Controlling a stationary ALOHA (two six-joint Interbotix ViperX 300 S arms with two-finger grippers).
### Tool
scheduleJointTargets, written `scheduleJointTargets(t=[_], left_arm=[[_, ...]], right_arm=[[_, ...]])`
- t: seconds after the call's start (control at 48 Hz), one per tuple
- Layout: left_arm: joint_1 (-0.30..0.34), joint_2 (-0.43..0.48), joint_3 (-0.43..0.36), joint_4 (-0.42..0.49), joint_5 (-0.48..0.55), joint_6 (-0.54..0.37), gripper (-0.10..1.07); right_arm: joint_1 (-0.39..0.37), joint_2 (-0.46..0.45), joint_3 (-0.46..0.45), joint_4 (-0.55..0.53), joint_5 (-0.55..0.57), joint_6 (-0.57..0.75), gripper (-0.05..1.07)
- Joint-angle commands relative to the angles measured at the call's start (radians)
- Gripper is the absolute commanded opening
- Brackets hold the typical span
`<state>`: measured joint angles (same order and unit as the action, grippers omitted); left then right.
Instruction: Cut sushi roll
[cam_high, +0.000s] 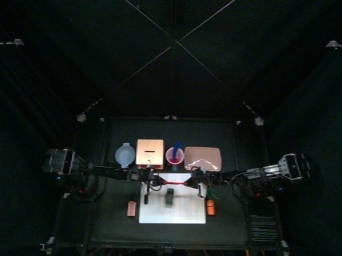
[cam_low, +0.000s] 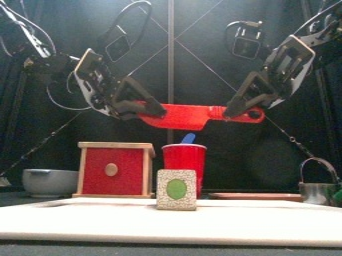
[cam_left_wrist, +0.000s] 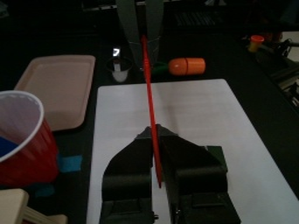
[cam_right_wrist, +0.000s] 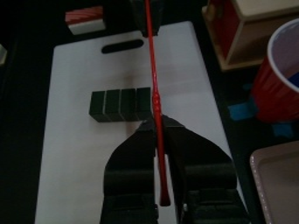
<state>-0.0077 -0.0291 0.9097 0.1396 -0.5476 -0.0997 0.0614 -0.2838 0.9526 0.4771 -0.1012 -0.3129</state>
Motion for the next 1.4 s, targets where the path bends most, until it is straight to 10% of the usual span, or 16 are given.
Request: scheduleJointTargets(t=[0.0,0.479,1.375], left_arm=[[-0.005,0.018,0.002,-0.005,0.002,0.002,0.39],[-0.092,0.114,-0.015,-0.044,0.025,0.002,0.38],[-0.071,0.132,-0.044,-0.043,0.098,0.005,0.38]], right_arm=[[0.015,0.028,-0.008,0.006,0.018,-0.003,0.33],[0.089,0.147,-0.064,0.049,0.023,-0.003,0.33],[0.067,0.153,-0.084,-0.011,0.025,-0.005,0.33]])
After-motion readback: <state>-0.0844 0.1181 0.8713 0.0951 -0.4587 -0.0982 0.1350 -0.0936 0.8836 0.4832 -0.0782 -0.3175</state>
